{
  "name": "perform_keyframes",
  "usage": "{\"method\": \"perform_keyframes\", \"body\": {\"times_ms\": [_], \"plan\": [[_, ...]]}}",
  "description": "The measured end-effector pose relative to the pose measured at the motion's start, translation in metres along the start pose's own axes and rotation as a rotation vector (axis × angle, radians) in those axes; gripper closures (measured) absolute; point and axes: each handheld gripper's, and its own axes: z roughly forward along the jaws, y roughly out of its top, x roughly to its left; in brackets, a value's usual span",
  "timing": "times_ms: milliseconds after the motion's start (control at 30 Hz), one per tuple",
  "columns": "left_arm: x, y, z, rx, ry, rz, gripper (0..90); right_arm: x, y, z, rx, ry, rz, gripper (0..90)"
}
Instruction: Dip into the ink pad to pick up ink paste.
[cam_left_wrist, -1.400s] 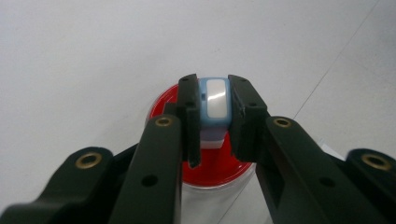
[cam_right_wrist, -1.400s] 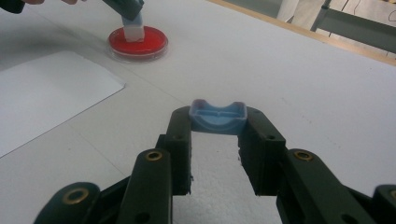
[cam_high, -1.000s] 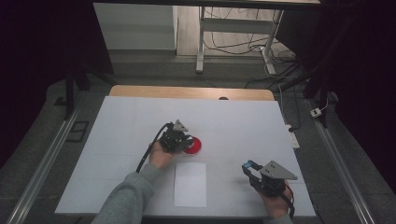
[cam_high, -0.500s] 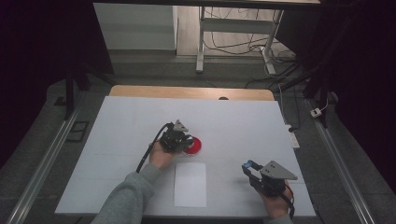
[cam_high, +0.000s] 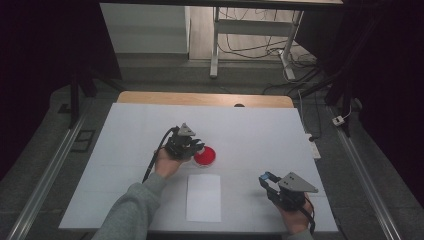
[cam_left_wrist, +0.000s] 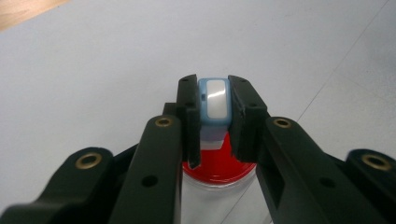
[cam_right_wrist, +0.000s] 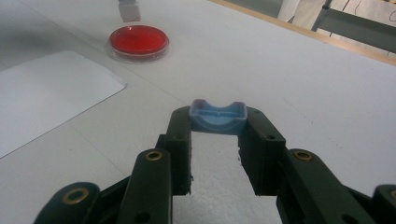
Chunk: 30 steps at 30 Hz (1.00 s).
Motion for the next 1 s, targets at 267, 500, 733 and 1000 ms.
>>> {"method": "perform_keyframes", "body": {"times_ms": [267,500,733,1000], "plan": [[0.001,-0.002,0.005,0.028,0.003,0.003,76.0,0.000,0.000,0.000,0.001,0.000,0.001,65.0],[0.002,-0.004,0.010,0.049,0.004,-0.001,76.0,0.000,0.000,0.000,0.000,0.000,0.002,65.0],[0.002,-0.006,0.013,0.054,-0.002,-0.005,76.0,0.000,0.000,0.000,0.001,-0.001,0.001,65.0],[0.001,-0.007,0.015,0.058,-0.007,-0.009,76.0,0.000,0.000,0.000,0.000,0.001,0.000,65.0]]}}
